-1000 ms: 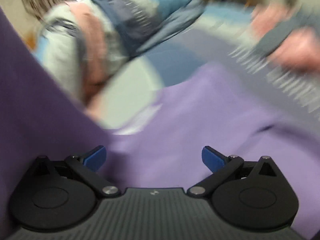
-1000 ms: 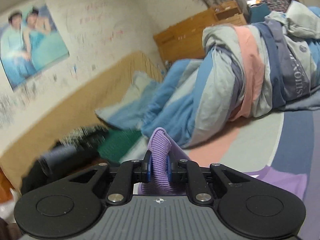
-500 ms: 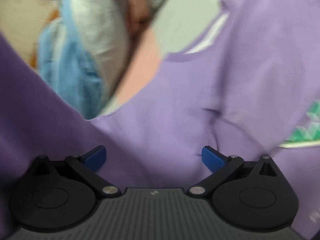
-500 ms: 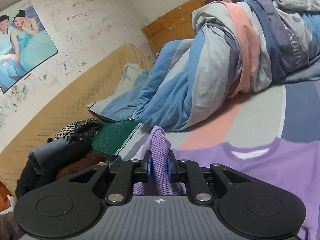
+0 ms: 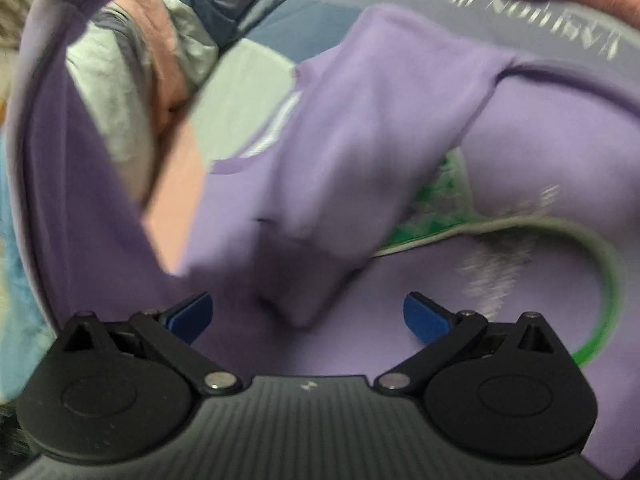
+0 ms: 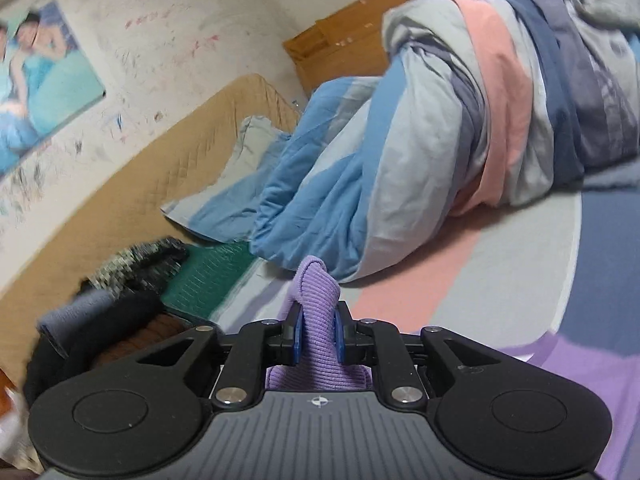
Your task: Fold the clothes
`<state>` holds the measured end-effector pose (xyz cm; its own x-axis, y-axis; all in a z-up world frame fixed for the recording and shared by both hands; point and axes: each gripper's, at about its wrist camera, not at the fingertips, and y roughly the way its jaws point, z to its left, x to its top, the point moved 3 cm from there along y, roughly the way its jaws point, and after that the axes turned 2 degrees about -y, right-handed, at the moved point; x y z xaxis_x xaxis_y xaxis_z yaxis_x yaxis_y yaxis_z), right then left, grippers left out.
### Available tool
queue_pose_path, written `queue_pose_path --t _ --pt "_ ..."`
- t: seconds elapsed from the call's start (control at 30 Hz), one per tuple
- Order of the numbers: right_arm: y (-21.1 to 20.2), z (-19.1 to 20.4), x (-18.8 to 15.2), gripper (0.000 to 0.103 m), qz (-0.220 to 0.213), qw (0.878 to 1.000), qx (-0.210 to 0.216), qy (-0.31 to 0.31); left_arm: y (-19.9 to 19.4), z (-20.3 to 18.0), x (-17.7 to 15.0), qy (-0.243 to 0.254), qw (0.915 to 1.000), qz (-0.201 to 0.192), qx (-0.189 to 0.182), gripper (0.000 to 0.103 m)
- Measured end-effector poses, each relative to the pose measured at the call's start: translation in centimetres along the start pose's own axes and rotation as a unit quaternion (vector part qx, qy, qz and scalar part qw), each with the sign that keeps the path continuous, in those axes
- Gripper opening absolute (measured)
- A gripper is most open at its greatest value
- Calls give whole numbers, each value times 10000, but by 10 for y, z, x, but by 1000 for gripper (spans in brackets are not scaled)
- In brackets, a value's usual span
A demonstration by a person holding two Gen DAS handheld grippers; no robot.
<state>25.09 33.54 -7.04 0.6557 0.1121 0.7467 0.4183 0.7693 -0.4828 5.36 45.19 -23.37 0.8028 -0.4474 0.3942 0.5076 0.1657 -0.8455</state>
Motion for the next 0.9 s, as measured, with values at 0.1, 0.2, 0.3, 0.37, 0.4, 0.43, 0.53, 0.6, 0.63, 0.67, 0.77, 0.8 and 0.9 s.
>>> queue_pose_path --t 0.1,0.2,0.3,0.37,0.4,0.43,0.53,0.6,0.63,0.67,0.77,0.8,0.9 --pt "-4 -20 -12 15 274 9987 -419 -14 -22 -10 3 -636 9922 -200 -1055 103" --pt "-6 -75 -45 15 821 9866 -1288 570 -47 -14 3 -1107 9734 -492 -1946 103" --pt "-4 -128 -88 15 1360 9610 -2224 927 -50 -8 2 -1475 9633 -652 -2145 103" --pt "-6 -141 -108 15 1434 9567 -2283 1100 -39 10 0 -1946 9569 -653 -2053 103" --pt "-7 -146 -117 15 1461 9547 -2310 1180 -31 23 -1 -2284 9508 -643 -1993 103" --pt "-11 -144 -119 15 1330 9571 -2295 1167 -24 36 -2 -2632 9426 -648 -1951 103" --pt "-21 -134 -123 15 945 9638 -2252 1066 2 74 -8 -3566 9116 -739 -1905 103" --pt "-22 -132 -122 19 835 9653 -2305 904 21 88 -9 -3839 9019 -723 -1843 103" --pt "-22 -132 -122 21 810 9652 -2351 814 30 92 -7 -3856 9025 -694 -1789 103" --pt "-22 -133 -121 28 787 9648 -2404 726 38 93 -6 -3813 9081 -549 -1644 103" --pt "-31 -140 -122 48 749 9510 -2938 600 70 93 -9 -3591 9292 212 -852 103" --pt "-37 -142 -124 46 682 9462 -3107 598 77 95 -14 -3585 9305 395 -634 103" --pt "-59 -140 -132 46 520 9307 -3596 431 84 103 -27 -3965 9133 412 -832 103"
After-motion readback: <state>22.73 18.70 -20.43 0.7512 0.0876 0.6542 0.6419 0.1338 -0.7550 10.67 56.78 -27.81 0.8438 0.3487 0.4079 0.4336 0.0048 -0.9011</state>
